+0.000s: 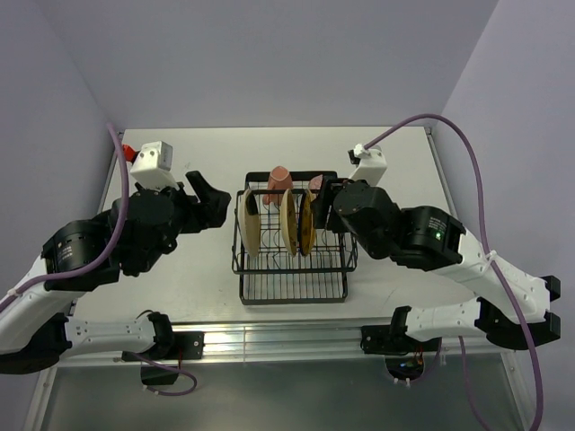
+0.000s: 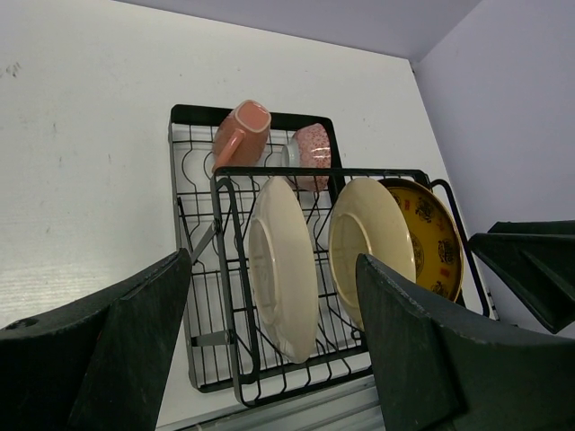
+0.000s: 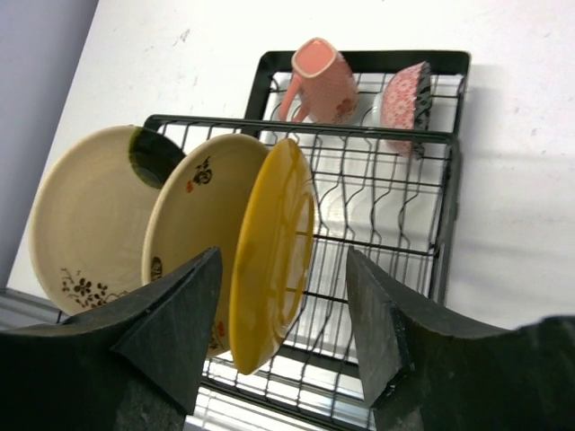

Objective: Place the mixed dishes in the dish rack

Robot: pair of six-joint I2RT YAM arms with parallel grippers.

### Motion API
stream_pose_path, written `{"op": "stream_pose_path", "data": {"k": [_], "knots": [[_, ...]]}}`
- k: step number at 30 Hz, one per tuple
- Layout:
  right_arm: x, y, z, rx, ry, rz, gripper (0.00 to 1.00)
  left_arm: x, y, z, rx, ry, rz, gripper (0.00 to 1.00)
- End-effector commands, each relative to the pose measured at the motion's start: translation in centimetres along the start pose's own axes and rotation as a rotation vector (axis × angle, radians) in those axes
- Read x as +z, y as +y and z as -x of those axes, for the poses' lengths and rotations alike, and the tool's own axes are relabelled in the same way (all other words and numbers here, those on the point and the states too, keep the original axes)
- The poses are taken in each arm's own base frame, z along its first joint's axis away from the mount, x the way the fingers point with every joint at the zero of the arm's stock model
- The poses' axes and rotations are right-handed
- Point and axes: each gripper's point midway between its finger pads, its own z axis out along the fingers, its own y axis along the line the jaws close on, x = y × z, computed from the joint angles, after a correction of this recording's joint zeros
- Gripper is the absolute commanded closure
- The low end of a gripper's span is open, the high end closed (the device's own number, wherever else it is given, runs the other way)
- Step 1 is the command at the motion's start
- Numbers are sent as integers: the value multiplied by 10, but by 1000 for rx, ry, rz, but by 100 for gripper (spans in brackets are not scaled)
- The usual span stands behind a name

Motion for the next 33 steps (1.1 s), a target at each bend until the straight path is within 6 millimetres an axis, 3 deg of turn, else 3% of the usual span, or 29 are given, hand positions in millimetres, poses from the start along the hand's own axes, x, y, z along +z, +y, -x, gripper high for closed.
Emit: {"op": "stream_pose_path", "data": {"k": [1,3,7,12,14,26,33], "knots": [[-18,-16,32,49,-95,-20,35,0,-2,3,-8,-13,-6,20],[-23,-26,39,55,-122,-42,27,-1,0,4,-16,-18,0,20],[-31,-43,40,53,-144,-58,1,-7,4,9,-44,-37,-17,18],[-31,-56,25,51,-137,-53,0,-12,12,10,-67,-50,-11,11],[-36,-58,23,70,-147,-19,0,-16,17,11,-90,-56,-18,1],[-31,-73,-33,121,-97,82,0,-18,39,-21,-149,-7,-13,1],[-29,-74,-52,129,-63,121,0,-21,46,-36,-191,20,-37,1]]}}
